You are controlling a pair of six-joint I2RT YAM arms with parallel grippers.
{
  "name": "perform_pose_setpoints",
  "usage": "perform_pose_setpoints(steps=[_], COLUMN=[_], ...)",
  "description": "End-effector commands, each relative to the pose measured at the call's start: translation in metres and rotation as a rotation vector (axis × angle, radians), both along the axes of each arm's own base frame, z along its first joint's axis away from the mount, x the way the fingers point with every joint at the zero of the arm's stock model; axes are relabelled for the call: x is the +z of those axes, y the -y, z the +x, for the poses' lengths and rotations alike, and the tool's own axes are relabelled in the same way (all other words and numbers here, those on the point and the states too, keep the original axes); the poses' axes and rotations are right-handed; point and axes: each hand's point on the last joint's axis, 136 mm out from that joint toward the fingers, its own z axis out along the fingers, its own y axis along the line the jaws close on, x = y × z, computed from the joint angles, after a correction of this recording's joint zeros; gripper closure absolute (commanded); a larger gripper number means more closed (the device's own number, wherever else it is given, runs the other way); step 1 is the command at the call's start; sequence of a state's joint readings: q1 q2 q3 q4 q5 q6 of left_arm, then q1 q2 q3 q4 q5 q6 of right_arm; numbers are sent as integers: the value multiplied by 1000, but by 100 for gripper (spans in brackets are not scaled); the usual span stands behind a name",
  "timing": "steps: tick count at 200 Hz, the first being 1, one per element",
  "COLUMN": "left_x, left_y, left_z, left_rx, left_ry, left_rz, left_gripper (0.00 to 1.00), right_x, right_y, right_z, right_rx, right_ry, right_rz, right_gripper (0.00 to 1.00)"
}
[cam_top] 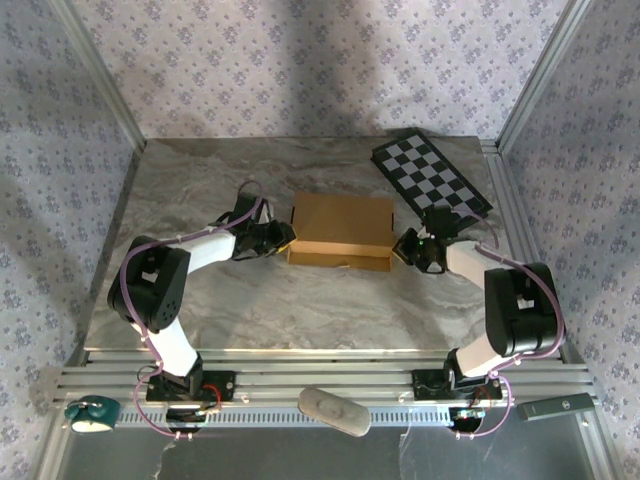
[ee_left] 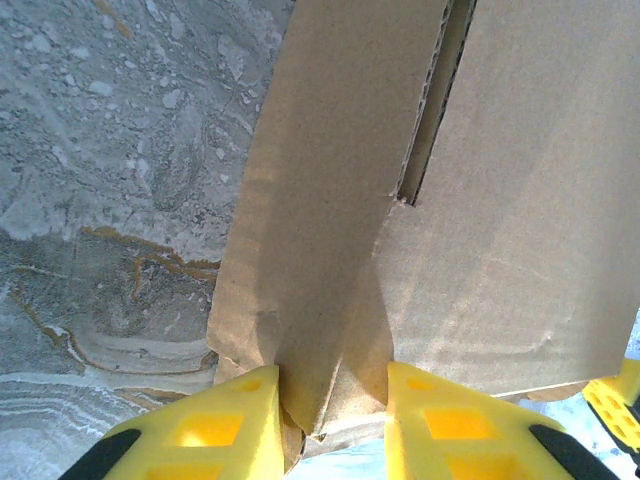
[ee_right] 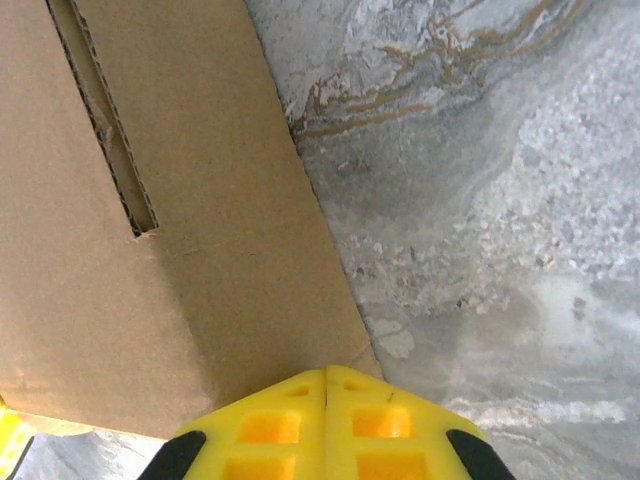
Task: Fold the paper box
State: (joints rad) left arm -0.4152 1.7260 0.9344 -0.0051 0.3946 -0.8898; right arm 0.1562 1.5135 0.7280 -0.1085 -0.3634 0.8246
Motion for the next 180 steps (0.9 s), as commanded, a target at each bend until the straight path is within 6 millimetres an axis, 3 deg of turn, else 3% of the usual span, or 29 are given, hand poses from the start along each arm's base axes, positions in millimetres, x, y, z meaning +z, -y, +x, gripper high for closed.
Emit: perform_pose_setpoints(steps=[1,71,180], left_x=[-16,-17,-26], left_y=[-3,-5,-13], left_z=[-8,-11,-24], left_rx=[-11,-18,-74], left_ry=[-49,-50,-23], left_rz=[49,60,182], left_gripper=[73,73,83], right_x=[0,-3,39], right_y=[-4,-8,2], right_z=[-7,-4,14], right_rx=[4,34,46], right_ry=[-12,-15,77], right_rz=[16,-6,4], right_gripper=[100,100,93])
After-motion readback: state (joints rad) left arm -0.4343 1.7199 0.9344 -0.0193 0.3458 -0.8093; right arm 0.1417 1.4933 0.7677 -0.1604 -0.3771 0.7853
